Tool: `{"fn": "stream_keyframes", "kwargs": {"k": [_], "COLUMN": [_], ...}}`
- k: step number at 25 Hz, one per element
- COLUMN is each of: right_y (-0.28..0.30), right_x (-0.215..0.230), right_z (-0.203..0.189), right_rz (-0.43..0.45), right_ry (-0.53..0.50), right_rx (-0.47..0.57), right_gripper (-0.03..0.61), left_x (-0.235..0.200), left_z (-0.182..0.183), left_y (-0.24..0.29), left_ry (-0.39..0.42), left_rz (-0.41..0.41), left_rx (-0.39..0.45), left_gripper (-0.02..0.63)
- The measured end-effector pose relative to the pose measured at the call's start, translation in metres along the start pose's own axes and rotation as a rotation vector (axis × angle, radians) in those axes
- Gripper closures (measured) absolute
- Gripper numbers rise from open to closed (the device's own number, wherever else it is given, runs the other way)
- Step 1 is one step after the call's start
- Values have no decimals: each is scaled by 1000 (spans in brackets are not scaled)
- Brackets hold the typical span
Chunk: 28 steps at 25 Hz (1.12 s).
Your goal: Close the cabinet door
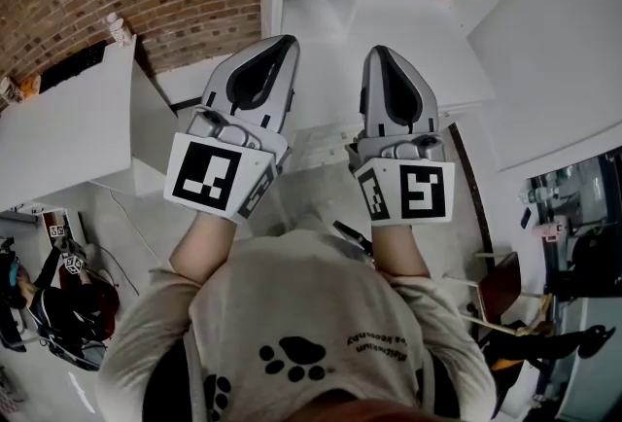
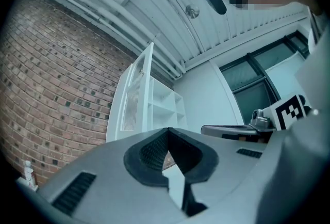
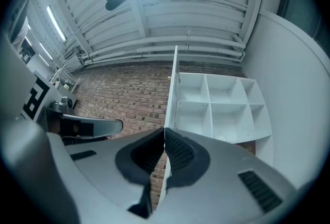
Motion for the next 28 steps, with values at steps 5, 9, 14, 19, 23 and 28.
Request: {"fn": "stream_keyframes", "kwargs": {"k": [5,9,14,19,23,28], "right_y": [18,33,59,84,99,132], "right_x": [5,14,24,36,41,29], "right_z": [8,21,29,35,40,68], "right_rz": [11,51,103,146,167,177], "right_ry": [-12,11,22,26,19,-114], "right_rx": [32,82,111,137,153,92], "right_gripper": [568,568,568,568,569,568], "left_x": [-12,-21,-35,-47,-54,-64], "left_z": [6,13,23,28,28,30], "left_y": [10,24,45,68,82,91], "left_ry": [10,37,66,80,92,97], "left_rz": [-9,1,11,25,30,46], "left_rx": [19,36,64,76,81,94], "left_gripper": [604,604,604,604,604,604]}}
Point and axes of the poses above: the fingertips, and each gripper's own axes: y forward along the fingers, x to its right, z out of its top, the point moved 8 cm from there along -y, backward along the fingers, and after that the axes turned 12 degrees about y, right-handed, at the moved point
